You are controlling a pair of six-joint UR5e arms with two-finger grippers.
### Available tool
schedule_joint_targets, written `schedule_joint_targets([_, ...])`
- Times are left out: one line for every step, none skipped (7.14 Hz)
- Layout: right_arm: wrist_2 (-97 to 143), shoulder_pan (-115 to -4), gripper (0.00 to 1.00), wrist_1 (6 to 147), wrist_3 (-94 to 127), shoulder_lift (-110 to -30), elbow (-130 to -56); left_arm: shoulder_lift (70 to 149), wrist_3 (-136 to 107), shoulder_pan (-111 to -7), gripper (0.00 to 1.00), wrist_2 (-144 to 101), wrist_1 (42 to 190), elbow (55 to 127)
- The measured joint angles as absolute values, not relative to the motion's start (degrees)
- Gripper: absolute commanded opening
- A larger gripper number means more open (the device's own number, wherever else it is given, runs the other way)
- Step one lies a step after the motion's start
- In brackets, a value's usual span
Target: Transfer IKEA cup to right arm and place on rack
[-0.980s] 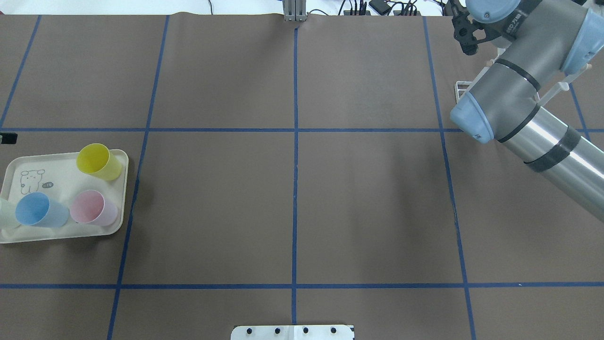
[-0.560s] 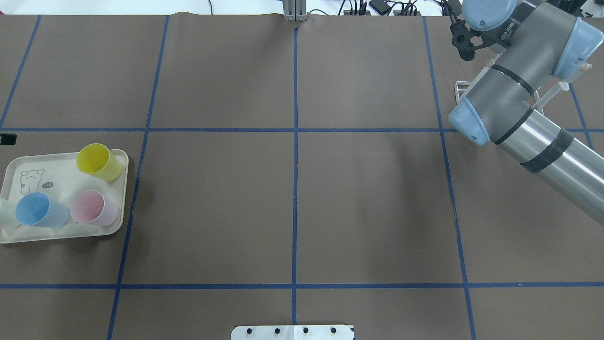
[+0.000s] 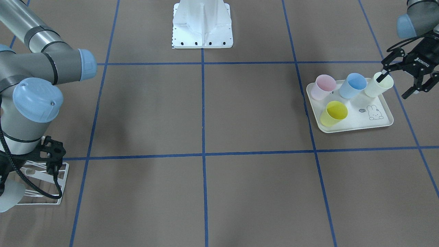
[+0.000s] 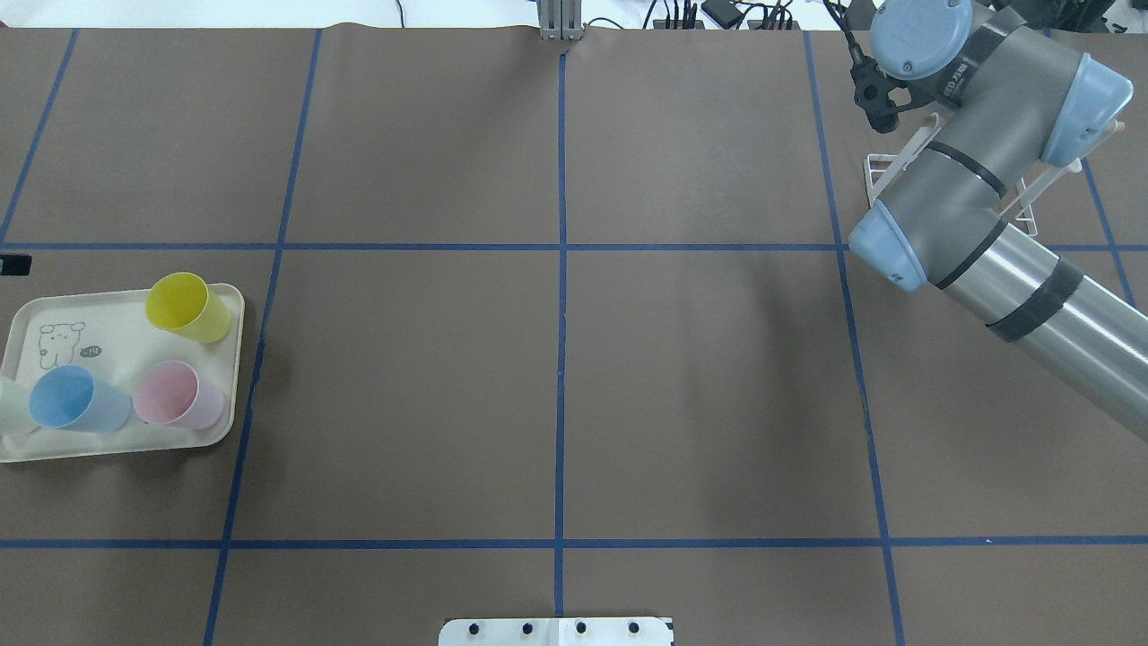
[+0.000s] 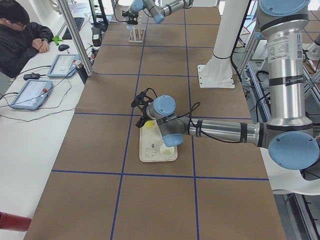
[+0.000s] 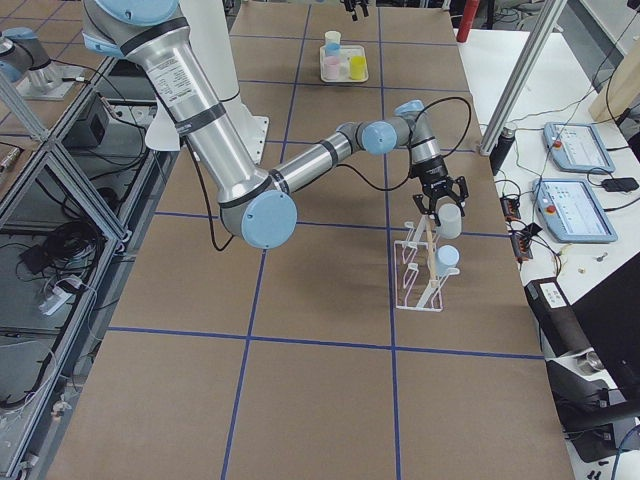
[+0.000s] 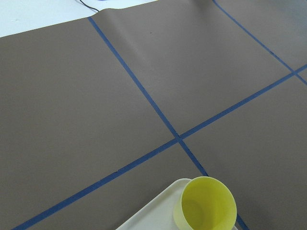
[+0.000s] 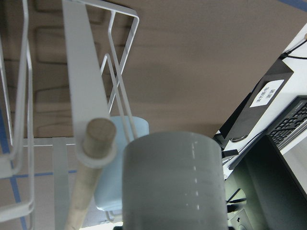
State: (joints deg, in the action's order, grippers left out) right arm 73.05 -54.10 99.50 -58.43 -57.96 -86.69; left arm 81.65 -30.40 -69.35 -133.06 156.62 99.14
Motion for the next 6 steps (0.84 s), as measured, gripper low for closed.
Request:
schedule_joint_targets([73.0, -53.8, 0.52, 99.5, -58.5, -58.0, -86.7, 81.7, -30.4, -69.3, 1.00, -133.1, 156.6, 99.2])
schedule_joint_targets([73.0, -53.5, 0.62, 99.5, -58.5, -58.2, -86.7, 81.7, -30.4, -69.3, 1.00, -133.1, 156.6, 99.2])
schedule_joint_targets([72.7, -53.2, 0.68, 99.5, -58.5, -58.5, -86.7, 81.7, -30.4, -69.3, 1.00, -133.1, 156.6, 99.1])
schedule_joint_targets([72.4, -53.0, 0.79, 99.5, -58.5, -58.9, -86.7, 81.7, -30.5, -69.2, 1.00, -133.1, 156.6, 99.1])
schedule_joint_targets([72.3, -53.0, 0.96, 99.4, -58.5, -59.1, -86.7, 81.7, -30.5, -69.2, 1.00, -133.2, 156.6, 99.1])
schedule_joint_targets([72.3, -52.9, 0.98, 99.4, -58.4, -59.2, -86.7, 81.7, -30.5, -69.2, 1.00, -133.2, 156.6, 99.1])
